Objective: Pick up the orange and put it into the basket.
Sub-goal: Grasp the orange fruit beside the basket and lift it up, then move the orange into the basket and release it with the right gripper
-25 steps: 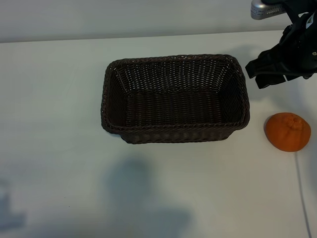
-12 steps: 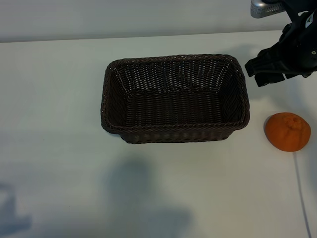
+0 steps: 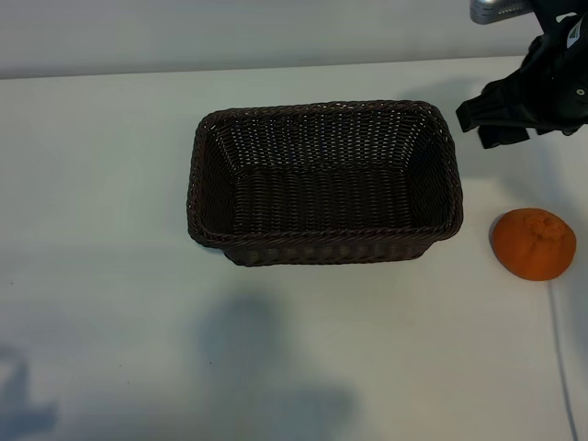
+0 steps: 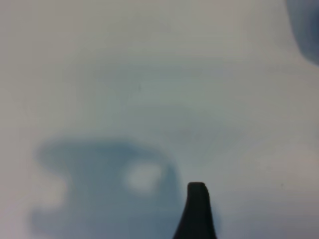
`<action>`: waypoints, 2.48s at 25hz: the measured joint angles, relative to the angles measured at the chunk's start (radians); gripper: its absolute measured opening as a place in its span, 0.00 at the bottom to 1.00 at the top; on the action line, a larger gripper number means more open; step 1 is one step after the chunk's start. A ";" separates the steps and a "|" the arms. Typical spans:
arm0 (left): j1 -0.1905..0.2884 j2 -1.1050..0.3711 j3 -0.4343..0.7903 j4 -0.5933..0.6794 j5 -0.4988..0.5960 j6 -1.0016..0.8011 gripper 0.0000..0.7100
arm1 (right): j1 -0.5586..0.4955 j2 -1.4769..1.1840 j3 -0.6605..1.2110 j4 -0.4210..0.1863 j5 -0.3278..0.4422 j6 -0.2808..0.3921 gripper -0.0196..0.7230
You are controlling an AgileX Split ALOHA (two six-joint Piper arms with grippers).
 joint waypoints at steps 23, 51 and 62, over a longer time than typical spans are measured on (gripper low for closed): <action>-0.159 -0.070 0.001 -0.001 -0.001 0.003 0.84 | -0.174 0.107 0.291 -0.012 -0.206 0.055 0.75; -0.159 -0.070 0.001 -0.001 -0.001 0.006 0.84 | -0.174 0.105 0.192 0.027 -0.099 0.045 0.15; -0.159 -0.070 0.001 -0.001 -0.001 0.006 0.84 | -0.174 0.061 -0.112 0.036 0.150 0.013 0.15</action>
